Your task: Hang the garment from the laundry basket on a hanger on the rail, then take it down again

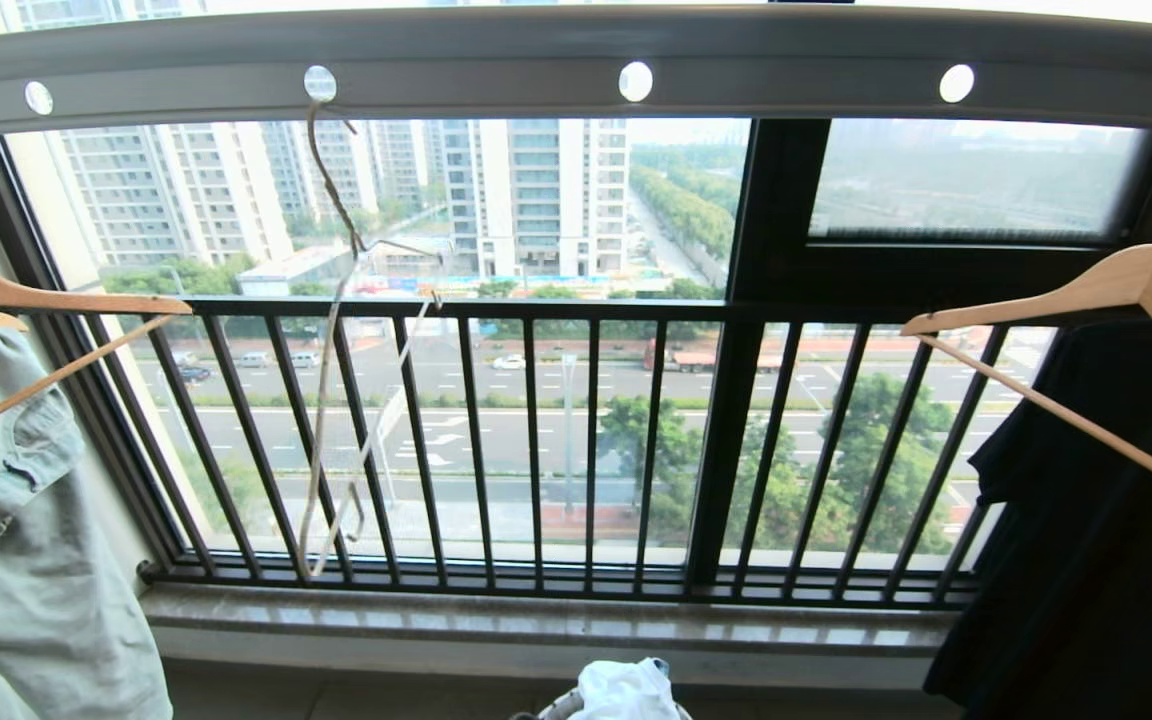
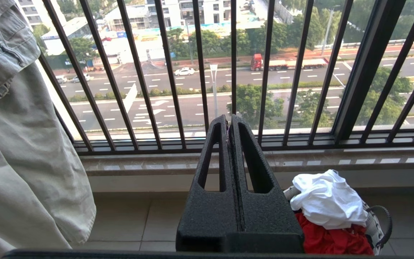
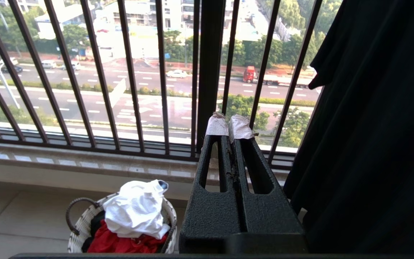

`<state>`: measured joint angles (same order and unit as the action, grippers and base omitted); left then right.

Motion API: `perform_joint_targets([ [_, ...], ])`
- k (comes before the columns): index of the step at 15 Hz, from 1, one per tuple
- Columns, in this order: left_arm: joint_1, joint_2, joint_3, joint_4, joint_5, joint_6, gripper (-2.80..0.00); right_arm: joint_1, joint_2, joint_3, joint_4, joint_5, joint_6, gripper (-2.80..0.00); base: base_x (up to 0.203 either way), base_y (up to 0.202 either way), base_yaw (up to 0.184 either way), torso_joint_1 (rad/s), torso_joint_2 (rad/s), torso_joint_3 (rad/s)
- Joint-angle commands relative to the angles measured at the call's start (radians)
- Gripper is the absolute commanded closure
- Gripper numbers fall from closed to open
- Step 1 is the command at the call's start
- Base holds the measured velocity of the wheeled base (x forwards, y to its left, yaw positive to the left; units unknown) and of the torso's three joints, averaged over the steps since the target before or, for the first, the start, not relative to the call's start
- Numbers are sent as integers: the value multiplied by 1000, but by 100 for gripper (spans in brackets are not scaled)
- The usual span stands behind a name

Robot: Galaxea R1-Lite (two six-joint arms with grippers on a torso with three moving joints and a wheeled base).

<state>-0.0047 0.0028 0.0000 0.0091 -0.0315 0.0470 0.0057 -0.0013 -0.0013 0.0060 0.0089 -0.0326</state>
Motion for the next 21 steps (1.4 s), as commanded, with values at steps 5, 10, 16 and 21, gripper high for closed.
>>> perform_joint_targets([
  [5, 0, -1, 0, 0, -1, 1, 0, 0, 0, 1, 0, 0, -1, 0, 0, 0, 0, 0, 0, 0],
  [10, 0, -1, 0, 0, 1, 1, 0, 0, 0, 0, 0, 0, -1, 0, 0, 0, 0, 0, 0, 0],
  [16, 0, -1, 0, 0, -1, 1, 0, 0, 0, 0, 0, 2, -6, 0, 0, 0, 0, 0, 0, 0],
  [21, 0, -1, 0, 0, 1, 1, 0, 0, 0, 0, 0, -1, 2, 0, 0, 0, 0, 0, 0, 0],
])
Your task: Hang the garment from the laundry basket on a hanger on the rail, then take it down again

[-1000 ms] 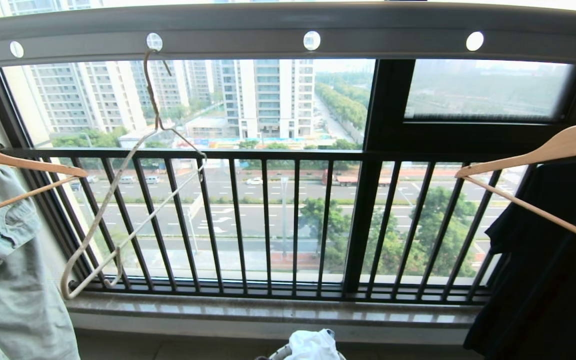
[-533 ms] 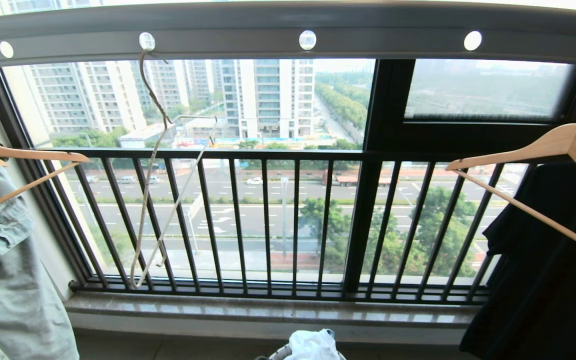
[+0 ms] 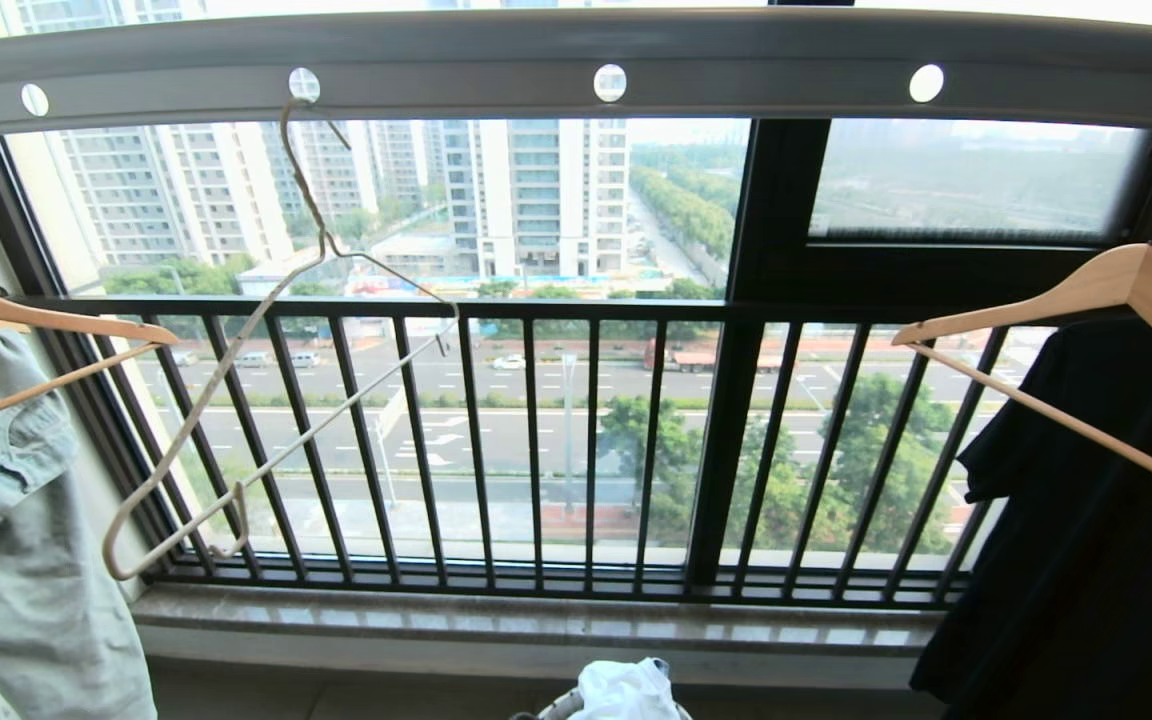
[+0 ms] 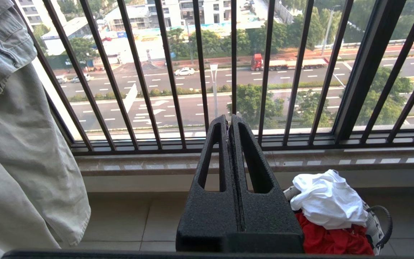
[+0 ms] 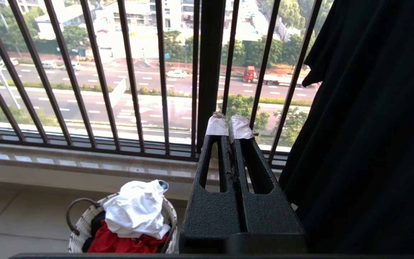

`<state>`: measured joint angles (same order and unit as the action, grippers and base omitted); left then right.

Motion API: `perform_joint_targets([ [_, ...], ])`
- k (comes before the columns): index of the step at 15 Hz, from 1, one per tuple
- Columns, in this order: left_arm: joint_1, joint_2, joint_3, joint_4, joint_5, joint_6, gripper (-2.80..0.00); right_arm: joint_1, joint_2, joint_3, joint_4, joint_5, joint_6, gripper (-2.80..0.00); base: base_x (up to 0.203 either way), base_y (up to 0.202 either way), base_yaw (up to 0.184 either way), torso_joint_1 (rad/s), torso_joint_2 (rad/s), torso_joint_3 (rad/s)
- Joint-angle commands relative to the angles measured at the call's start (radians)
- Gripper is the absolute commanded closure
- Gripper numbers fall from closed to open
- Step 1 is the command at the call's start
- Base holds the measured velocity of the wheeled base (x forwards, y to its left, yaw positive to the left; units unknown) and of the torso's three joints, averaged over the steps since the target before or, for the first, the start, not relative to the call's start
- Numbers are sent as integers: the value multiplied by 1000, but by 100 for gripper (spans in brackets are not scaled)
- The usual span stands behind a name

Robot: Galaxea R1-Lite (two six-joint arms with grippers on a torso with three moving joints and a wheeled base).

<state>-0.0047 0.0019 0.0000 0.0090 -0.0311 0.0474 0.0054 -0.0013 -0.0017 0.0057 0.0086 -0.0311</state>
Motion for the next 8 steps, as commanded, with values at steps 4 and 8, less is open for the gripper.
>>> perform_joint_targets([
  [4, 0, 0, 0, 0, 0, 0, 0, 1, 0, 0, 0, -1, 0, 0, 0, 0, 0, 0, 0, 0],
  [8, 0, 0, 0, 0, -1, 0, 0, 1, 0, 0, 0, -1, 0, 0, 0, 0, 0, 0, 0, 0],
])
